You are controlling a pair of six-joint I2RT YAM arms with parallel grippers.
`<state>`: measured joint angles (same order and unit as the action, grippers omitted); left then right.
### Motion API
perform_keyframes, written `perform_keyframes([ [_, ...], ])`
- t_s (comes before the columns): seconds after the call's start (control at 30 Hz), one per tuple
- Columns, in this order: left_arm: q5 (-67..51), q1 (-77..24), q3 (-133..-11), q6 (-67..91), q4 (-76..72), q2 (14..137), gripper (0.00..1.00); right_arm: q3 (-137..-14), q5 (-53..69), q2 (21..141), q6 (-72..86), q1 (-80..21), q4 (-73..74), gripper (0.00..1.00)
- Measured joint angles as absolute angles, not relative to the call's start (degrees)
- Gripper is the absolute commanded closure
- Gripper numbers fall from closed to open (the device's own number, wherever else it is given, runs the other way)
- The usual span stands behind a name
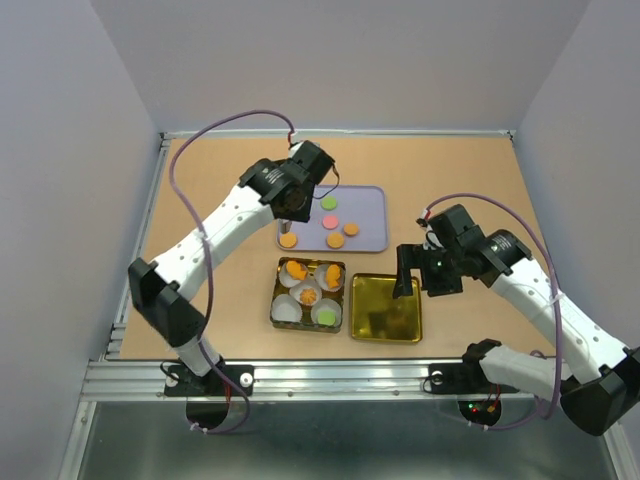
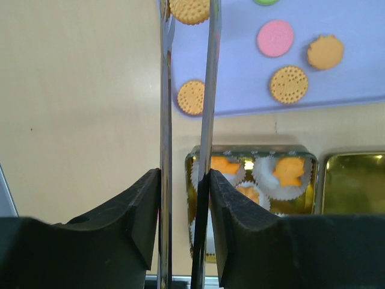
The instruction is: Pack the cookies
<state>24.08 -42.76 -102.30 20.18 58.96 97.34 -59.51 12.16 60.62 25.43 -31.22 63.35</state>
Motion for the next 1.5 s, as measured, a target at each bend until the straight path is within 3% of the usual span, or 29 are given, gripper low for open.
perform_keyframes([
  [0.4,17.23,-43.18,-79.13,25.47,64.10,70.08,0.86,-59.48,15.79,56.86,25.28,-31.22,62.96,0.00],
  [0.57,12.67,-43.18,-72.71,26.52,64.60,61.47,1.00,-59.48,16.73,55.61,25.30,-31.22,63.00,0.00],
  [1.5,-3.29,-43.40,-59.99,23.29,66.06,36.10,1.00,-55.92,19.05,48.97,26.65,-31.22,66.02,0.00],
])
